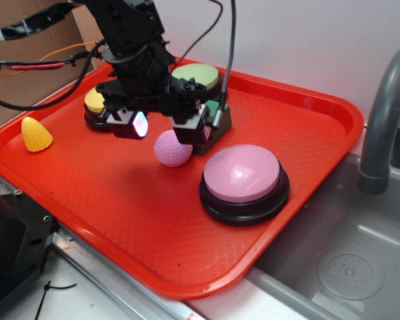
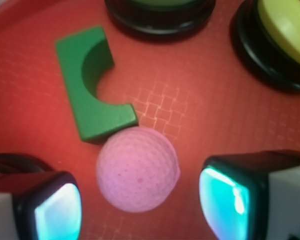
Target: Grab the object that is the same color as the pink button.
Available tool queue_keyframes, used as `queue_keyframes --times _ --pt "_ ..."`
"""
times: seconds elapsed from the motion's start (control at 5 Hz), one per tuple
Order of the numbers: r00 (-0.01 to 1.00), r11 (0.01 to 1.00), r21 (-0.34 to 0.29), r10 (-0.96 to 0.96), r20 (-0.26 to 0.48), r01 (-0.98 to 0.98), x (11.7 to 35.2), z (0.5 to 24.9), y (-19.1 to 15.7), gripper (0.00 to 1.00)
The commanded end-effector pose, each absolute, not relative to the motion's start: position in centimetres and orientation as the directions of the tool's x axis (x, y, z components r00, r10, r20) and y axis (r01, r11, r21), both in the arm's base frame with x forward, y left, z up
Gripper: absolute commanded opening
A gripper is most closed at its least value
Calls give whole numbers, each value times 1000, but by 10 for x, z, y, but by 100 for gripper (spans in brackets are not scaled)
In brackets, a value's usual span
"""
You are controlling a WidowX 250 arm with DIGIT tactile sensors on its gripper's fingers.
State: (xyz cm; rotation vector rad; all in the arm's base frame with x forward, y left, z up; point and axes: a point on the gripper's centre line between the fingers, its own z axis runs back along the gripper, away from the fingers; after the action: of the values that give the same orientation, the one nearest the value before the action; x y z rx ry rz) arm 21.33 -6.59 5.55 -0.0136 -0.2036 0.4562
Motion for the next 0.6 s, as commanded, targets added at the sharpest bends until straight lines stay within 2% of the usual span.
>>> queue_keyframes --times 0.0,0.4 --pt "891 905 -77 426 156 -419 227 40 -63 100" --pt "889 899 -62 437 135 -433 241 25 -48 100"
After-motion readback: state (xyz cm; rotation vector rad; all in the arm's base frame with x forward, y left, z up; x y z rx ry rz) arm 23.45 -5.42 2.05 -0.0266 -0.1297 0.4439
